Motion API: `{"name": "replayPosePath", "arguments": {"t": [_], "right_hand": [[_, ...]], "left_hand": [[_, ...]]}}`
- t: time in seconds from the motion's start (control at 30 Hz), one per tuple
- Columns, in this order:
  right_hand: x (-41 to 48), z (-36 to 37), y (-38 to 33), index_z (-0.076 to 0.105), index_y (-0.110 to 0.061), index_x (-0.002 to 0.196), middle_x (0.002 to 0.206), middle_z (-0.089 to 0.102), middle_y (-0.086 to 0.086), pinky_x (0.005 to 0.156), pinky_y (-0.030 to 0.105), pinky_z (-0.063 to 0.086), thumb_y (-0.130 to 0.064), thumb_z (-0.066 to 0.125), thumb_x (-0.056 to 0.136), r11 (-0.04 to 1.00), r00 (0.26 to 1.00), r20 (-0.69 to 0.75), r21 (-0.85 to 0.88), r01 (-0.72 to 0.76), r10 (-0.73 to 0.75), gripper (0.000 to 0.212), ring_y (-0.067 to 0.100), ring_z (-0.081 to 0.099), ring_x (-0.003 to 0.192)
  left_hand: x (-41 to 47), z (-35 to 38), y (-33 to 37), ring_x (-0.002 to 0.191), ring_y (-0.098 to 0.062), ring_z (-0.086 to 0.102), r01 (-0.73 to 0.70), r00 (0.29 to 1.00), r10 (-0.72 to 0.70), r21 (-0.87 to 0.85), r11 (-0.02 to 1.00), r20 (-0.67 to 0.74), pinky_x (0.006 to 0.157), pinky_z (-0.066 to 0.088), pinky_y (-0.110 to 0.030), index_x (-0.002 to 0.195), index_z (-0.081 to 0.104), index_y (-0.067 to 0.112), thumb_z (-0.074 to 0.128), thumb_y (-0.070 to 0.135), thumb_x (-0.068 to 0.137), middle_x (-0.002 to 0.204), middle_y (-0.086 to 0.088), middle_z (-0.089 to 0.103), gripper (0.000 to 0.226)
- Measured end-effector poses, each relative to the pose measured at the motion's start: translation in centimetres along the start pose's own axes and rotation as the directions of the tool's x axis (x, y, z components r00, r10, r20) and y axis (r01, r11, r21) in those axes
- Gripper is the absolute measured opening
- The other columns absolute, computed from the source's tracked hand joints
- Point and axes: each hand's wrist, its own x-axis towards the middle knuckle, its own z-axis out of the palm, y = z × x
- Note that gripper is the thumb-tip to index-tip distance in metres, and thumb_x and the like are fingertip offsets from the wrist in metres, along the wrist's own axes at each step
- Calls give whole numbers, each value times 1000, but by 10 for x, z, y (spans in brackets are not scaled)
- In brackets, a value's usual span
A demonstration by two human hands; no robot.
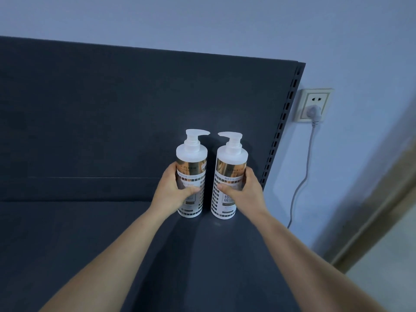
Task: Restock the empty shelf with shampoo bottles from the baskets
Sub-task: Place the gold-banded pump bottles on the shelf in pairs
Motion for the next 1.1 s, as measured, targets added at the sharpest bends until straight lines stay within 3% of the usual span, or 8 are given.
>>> {"name": "replayPosePath", "arguments": {"t": [0.23,0.4,0.53,0.63,0.73,0.9,1.0,1.1], "right_hand": [[-7,8,-6,50,-28,128,115,64,-15,98,36,50,-27,83,76,997,997,-40,55,-59,61,61,8,62,108],[-8,9,-10,47,-26,132,116,63,-15,101,39,49,-27,81,79,994,994,-28,38,-100,101,63,9,61,110],[-15,11,-13,42,-26,137,124,61,-13,103,43,48,-32,77,82,990,990,-23,-10,-139,139,65,12,59,115],[-33,7,-11,35,-22,144,142,53,-4,108,44,43,-35,76,83,979,987,1,-127,-158,160,74,18,51,130],[-63,-8,-5,16,-16,157,161,28,3,115,41,32,-41,67,90,910,978,19,-371,-185,206,87,23,30,146],[-124,-50,5,24,-15,154,157,33,4,113,38,30,-37,59,95,729,982,2,-671,-139,189,72,24,28,144],[-168,-74,10,33,-12,148,152,38,8,113,39,32,-36,60,94,638,975,-27,-752,-165,220,65,27,30,142],[-213,-92,15,41,-12,142,145,44,8,108,40,37,-36,60,94,569,962,-106,-788,-237,253,57,29,37,136]], "left_hand": [[3,3,-2,117,-13,54,-41,999,42,-40,998,31,102,46,-42,126,50,28,83,21,70,125,5,57,65],[0,7,1,113,-9,48,-51,999,51,-9,999,18,100,40,-34,127,49,25,81,20,73,121,2,51,64],[0,8,1,111,-9,43,-46,999,45,48,998,26,95,35,-29,133,44,24,79,24,74,124,-2,48,69],[-6,8,-1,121,-17,42,7,1000,-9,120,993,19,99,39,-34,144,31,19,80,28,74,134,-7,42,85],[-24,10,-4,133,-27,36,34,999,-42,211,977,33,107,37,-41,147,22,11,78,24,77,142,-12,33,91],[-65,14,-4,139,-29,25,25,981,-104,426,904,163,114,30,-39,146,24,1,73,29,83,147,-15,25,84],[-100,16,5,137,-27,24,-87,955,-75,512,855,286,111,32,-37,136,35,1,70,34,85,144,-12,28,70],[-136,22,22,132,-24,32,-297,904,43,552,779,426,106,37,-37,126,41,6,69,38,85,139,-7,36,58]]}}
